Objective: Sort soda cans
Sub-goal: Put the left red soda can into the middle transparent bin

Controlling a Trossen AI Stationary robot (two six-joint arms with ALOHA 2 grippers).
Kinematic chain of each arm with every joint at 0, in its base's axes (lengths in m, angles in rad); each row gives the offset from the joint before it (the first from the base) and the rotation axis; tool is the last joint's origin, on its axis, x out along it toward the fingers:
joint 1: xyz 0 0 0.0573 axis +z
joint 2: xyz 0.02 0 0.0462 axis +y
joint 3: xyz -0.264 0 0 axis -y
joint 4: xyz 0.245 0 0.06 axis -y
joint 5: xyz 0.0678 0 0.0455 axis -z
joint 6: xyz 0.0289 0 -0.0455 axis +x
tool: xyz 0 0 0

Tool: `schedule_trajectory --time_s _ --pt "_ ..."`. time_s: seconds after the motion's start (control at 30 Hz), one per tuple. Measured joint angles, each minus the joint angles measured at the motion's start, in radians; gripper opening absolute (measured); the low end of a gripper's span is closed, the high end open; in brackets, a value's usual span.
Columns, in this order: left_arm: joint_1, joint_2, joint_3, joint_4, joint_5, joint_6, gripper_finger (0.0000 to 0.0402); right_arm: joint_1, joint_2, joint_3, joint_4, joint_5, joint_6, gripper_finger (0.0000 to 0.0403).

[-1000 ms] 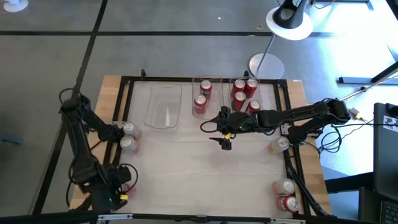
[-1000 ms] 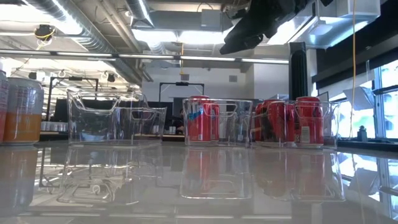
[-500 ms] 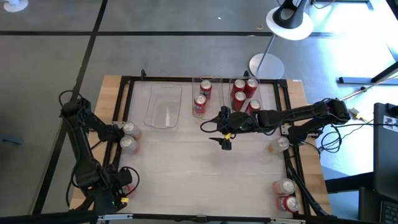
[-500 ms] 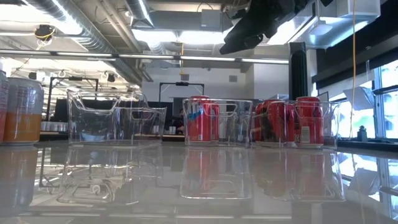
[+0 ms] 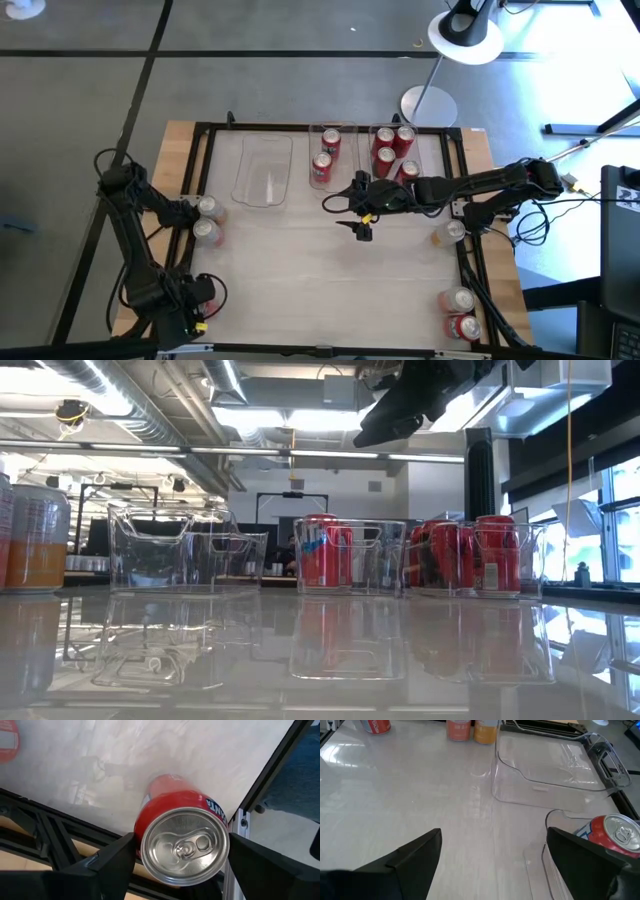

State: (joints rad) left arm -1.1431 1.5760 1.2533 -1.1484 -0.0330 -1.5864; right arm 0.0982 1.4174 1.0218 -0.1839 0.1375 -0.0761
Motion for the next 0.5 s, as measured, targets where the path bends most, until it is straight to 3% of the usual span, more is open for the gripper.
schedule_trajectory --time_s 0.5 --pt "0.000 -0.009 -0.002 0.003 -0.017 0.069 0.0290 0.000 0.000 0.000 0.000 0.000 0.000 0.0358"
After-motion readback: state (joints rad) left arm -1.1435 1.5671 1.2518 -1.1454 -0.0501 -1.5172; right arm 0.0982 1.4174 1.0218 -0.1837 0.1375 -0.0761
